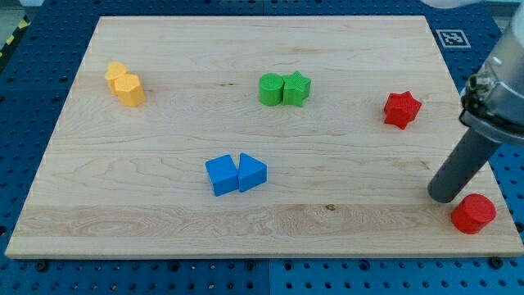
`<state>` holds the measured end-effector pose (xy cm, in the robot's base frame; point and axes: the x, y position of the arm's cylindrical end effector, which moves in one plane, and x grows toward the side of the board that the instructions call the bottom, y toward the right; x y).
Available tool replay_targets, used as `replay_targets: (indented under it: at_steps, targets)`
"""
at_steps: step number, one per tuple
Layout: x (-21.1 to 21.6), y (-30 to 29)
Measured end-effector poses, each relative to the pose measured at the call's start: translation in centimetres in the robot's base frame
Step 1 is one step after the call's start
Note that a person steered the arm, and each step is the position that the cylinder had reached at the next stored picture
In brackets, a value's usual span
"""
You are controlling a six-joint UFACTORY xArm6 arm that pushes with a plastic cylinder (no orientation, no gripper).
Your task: Move the red circle to the bottom right corner
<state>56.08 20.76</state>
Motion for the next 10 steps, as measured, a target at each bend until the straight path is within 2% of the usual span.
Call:
replay_targets:
  at_steps: [1,2,4,5,6,9,10]
  targets:
    - [2.7,-0.9]
    - [4.0,1.4]
    - [4.0,2.8]
    - [3.8,-3.0]
    - [0.6,-5.9]
    - [-10.7,5.8]
    - [-15.5,4.3]
